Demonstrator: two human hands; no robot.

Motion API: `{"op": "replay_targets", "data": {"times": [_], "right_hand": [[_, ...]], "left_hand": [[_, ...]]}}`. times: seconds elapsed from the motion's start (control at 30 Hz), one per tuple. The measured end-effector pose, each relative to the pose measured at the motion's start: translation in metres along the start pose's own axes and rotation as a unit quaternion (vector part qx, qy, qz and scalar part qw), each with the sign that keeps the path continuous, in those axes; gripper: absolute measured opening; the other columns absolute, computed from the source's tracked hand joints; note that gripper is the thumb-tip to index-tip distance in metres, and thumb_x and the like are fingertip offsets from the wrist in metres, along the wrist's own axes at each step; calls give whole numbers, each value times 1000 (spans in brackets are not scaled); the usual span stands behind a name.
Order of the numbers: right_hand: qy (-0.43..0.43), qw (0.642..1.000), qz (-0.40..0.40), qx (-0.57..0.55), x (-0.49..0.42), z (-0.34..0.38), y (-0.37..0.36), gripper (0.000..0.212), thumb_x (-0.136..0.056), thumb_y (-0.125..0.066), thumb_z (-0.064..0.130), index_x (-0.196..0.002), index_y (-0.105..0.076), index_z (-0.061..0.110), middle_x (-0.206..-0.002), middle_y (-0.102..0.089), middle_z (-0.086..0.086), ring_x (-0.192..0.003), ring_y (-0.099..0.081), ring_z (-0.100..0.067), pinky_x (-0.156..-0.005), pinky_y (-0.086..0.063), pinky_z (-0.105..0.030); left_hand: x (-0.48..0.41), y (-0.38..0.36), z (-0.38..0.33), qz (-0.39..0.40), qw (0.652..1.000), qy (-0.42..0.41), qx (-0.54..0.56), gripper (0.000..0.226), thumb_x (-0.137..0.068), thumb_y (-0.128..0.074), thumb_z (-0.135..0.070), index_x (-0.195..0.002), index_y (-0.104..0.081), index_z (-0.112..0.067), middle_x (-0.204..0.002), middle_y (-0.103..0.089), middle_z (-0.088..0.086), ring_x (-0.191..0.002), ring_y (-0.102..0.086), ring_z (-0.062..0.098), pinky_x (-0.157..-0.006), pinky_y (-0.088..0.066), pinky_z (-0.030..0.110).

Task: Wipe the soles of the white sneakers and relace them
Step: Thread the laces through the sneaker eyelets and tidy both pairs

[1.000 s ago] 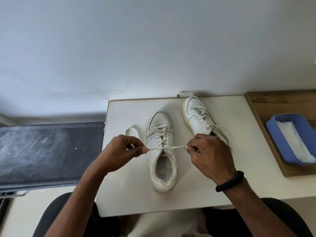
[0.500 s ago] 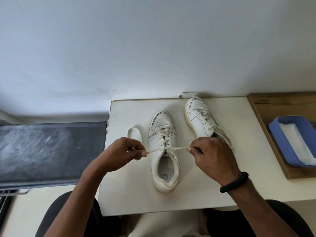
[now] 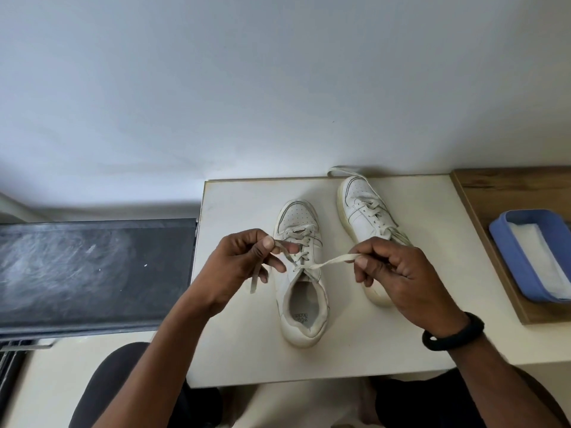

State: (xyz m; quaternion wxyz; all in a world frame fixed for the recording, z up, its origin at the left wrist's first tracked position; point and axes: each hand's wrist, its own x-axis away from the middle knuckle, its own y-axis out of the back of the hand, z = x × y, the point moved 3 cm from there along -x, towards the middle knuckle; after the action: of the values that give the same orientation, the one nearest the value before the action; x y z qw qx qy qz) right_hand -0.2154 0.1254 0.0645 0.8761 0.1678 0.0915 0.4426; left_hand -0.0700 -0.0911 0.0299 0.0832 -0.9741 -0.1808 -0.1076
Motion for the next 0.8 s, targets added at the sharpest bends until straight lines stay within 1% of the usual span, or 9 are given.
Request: {"op": "replay_targets", "data": {"times": [0.1,0.2,0.27,0.33,0.43,0.53,0.63,0.7,0.8], "right_hand": [[21,992,-110,-50,-2,-1,-16,10,-89,-66,15,-91,-73,9,-73,-71,-2,-68,-67,-21,-69,-55,-31],[-15,973,-159,-167,-10,-3,-40,12,-88,-67,13,-95,-74,7,-82,-76,-9,-75,-71,-21,-71,-55,-27],[-59,960,-165,-218,-17,-2,-53,10,-93,-64,11,-97,-72,5,-88,-77,-12,-72,-69,-23,-63,-50,-27],[-98,949,-173,-244,-23,-2,-59,12,-97,-60,8,-99,-71,2,-89,-78,-13,-65,-64,-23,-56,-43,-27],[-145,936,-188,-259,-27,-1,-67,14,-98,-58,7,-97,-71,3,-77,-76,-13,-54,-60,-14,-49,-40,-20],[-195,908,-200,-313,-28,-3,-75,15,-98,-57,4,-98,-71,-1,-61,-67,-9,-46,-57,-7,-43,-41,-14],[-213,904,-201,-313,-30,-11,-78,17,-99,-57,5,-97,-72,-2,-52,-54,2,-45,-48,-3,-44,-39,-11],[-222,903,-193,-312,-30,-15,-78,20,-100,-54,6,-97,-72,-2,-54,-61,7,-47,-54,1,-46,-41,-10],[-239,907,-153,-312,-28,-16,-74,24,-101,-50,5,-99,-74,2,-74,-75,3,-61,-66,-1,-54,-46,-14]], "left_hand": [[-3,-9,4,-14,1000,-2,20,29,-98,-54,-33,-91,-62,-5,-109,-79,13,-85,-72,19,-66,-53,29],[-3,-13,6,-10,1000,-3,13,29,-98,-55,-27,-102,-67,-1,-102,-77,11,-89,-70,19,-70,-56,28],[-3,-13,7,-23,1000,-12,-8,26,-98,-58,-22,-102,-71,0,-97,-76,11,-84,-67,17,-67,-56,27],[-3,-13,8,-55,998,-17,-19,20,-98,-63,-17,-100,-76,-2,-91,-76,8,-77,-65,13,-63,-54,24],[-4,-20,13,-89,996,-2,-18,17,-96,-67,-19,-100,-78,-6,-82,-74,4,-71,-64,10,-59,-49,21],[-4,-36,17,-94,996,10,-3,14,-100,-65,-17,-102,-74,-7,-79,-71,3,-65,-61,9,-57,-47,19],[-4,-42,18,-122,992,9,-4,12,-102,-64,-19,-97,-75,-15,-75,-68,3,-64,-58,10,-57,-47,20],[-4,-43,18,-133,991,11,-2,16,-102,-64,-19,-91,-77,-16,-73,-66,3,-65,-57,12,-56,-47,21],[-4,-42,16,-135,991,21,-13,24,-103,-61,-14,-85,-77,-16,-72,-66,3,-64,-57,10,-55,-47,17]]}}
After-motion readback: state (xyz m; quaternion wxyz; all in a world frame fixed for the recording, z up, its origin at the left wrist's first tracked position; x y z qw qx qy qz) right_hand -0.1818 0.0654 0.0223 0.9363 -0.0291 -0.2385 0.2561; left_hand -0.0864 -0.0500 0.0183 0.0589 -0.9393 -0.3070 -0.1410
